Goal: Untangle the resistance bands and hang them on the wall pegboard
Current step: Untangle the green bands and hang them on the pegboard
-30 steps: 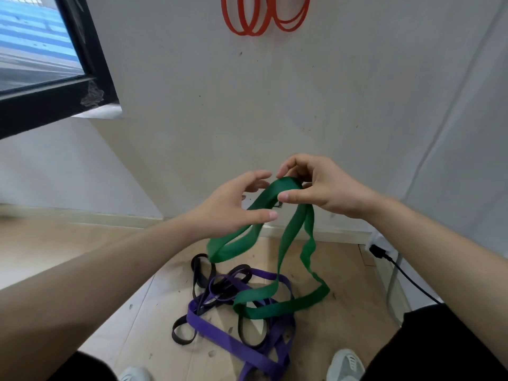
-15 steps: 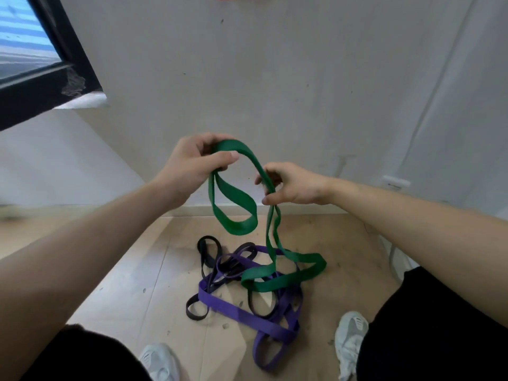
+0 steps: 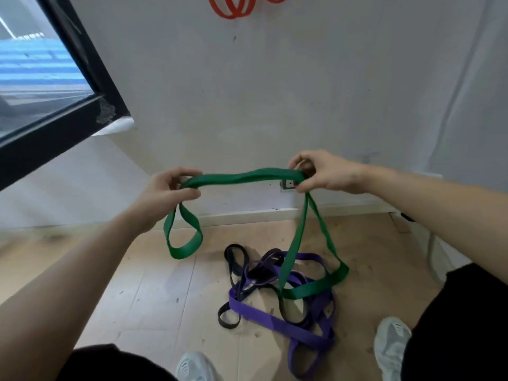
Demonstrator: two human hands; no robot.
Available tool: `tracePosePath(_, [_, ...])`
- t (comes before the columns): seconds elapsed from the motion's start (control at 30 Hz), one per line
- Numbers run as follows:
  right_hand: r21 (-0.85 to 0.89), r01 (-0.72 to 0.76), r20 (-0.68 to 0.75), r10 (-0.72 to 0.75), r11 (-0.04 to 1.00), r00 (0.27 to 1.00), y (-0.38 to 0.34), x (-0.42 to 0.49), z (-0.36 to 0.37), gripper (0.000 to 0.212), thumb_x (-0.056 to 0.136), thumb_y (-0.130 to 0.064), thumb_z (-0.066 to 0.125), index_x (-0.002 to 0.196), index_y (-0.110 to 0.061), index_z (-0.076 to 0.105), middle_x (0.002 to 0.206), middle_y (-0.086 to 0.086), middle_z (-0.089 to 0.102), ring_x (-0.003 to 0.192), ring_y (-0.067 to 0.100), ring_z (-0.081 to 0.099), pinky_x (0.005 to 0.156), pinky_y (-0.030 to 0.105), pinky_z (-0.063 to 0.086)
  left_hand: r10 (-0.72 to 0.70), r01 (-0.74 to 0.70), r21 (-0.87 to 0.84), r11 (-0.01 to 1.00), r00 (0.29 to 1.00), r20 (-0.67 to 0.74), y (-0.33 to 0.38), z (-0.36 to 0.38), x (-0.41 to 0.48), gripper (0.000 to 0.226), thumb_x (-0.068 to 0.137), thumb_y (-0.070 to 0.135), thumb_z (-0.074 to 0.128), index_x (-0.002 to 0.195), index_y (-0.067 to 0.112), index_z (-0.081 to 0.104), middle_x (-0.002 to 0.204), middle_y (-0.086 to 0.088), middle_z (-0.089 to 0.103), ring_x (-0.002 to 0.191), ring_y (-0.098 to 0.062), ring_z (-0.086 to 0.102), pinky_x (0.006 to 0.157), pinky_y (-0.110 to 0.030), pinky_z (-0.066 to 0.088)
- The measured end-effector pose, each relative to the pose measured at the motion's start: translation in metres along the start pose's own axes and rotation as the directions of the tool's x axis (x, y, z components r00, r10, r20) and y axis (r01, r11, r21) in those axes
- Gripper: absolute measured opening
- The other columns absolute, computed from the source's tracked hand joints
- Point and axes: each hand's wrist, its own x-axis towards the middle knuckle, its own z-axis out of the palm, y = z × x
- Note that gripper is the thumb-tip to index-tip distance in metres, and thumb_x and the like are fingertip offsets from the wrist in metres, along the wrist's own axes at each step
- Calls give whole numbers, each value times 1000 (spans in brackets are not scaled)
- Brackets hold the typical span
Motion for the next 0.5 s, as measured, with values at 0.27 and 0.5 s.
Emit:
tracePosePath(0.27, [120, 262, -210, -233, 958, 950, -48, -17, -14, 34, 83, -1, 77, 114, -5, 64, 108, 16, 73, 102, 26, 71, 90, 32, 58, -133, 45, 283, 958, 945, 300, -7, 36, 0, 22, 87, 17, 76, 108, 18, 70, 104, -2, 74, 100, -18, 69, 99, -38, 53])
tracePosePath(0.5, [-158, 397, -156, -420, 904, 894, -77, -22, -13, 27, 91, -8, 70, 116, -9, 61, 103, 6, 70, 96, 17, 69, 87, 36, 59, -94, 60, 86, 994, 880, 466, 14, 60, 5, 40, 73, 28, 76, 109, 9, 72, 111, -6, 73, 110, -18, 67, 109, -38, 44])
